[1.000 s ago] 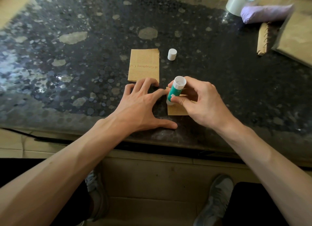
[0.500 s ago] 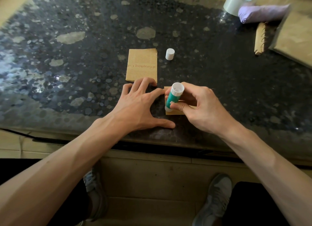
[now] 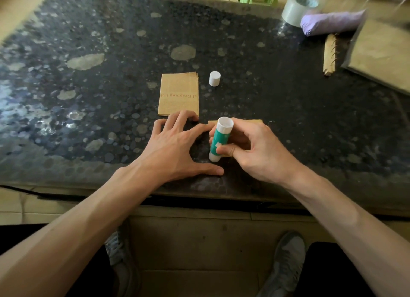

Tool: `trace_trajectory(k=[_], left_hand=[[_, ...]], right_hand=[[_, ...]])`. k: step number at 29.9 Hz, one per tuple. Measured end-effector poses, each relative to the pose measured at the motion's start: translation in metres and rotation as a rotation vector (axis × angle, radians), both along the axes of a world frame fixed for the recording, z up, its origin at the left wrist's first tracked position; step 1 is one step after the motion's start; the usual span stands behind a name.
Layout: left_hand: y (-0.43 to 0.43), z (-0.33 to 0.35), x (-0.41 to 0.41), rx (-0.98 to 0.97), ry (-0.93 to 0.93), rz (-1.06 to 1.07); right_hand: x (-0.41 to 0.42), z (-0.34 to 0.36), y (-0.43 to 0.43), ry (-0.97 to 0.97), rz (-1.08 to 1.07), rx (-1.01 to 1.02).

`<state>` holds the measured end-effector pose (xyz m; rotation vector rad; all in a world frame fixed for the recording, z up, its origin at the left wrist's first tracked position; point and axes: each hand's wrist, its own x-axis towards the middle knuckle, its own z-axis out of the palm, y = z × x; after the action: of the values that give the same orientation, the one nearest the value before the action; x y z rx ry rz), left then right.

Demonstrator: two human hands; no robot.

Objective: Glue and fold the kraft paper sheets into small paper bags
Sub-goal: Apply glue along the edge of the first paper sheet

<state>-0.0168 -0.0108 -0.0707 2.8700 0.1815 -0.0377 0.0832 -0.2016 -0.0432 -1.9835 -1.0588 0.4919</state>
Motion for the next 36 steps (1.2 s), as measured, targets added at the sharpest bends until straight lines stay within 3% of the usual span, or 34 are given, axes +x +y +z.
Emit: trace_trajectory(k=[4, 7, 10, 20, 36], left_hand=[[0.000, 0.002, 0.001, 0.002, 0.021, 0.005], [0.000, 0.002, 0.001, -0.008, 0.026, 0.007], [0.000, 0.003, 0.001, -0.016, 0.031, 0.011], [0.000, 0.001, 0.001, -0.021, 0.005, 0.008], [0.000, 0.001, 0.001, -0.014, 0.012, 0.009]], right_hand=[[0.001, 0.004, -0.003, 0.114, -0.024, 0.035], [0.007, 0.010, -0.004, 0.205, -0.134, 0.195], [0.017, 0.010, 0.001, 0.109, -0.243, 0.259], [0.018, -0.011, 0.014, -0.139, -0.190, 0.042], [0.020, -0.014, 0.016, -0.177, -0.243, 0.068]])
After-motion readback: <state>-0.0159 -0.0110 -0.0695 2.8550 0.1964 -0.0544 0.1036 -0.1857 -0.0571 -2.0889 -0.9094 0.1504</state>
